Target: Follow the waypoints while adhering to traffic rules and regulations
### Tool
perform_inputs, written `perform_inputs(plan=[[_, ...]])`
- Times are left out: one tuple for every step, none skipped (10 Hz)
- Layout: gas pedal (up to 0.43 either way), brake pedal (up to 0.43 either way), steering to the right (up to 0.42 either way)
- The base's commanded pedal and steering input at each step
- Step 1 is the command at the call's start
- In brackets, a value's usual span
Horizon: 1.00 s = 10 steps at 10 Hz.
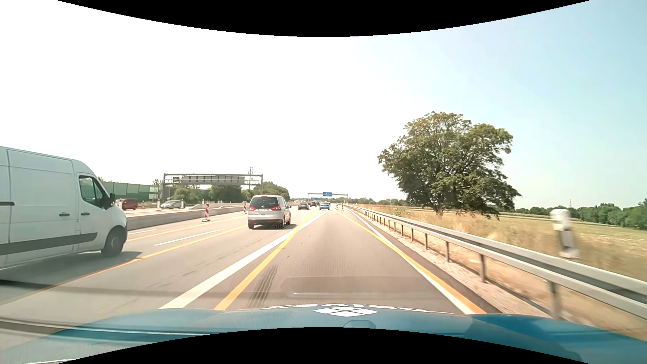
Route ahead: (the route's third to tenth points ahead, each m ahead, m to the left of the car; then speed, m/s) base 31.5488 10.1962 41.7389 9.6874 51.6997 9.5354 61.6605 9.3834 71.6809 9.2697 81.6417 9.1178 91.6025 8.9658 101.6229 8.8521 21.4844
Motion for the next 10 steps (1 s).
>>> perform_inputs(plan=[[0.157,0.000,-0.009],[0.157,0.000,-0.009],[0.157,0.000,-0.010],[0.157,0.000,-0.009],[0.157,0.000,-0.009],[0.157,0.000,-0.009],[0.157,0.000,-0.009],[0.157,0.000,-0.008],[0.157,0.000,-0.007],[0.157,0.000,-0.006]])
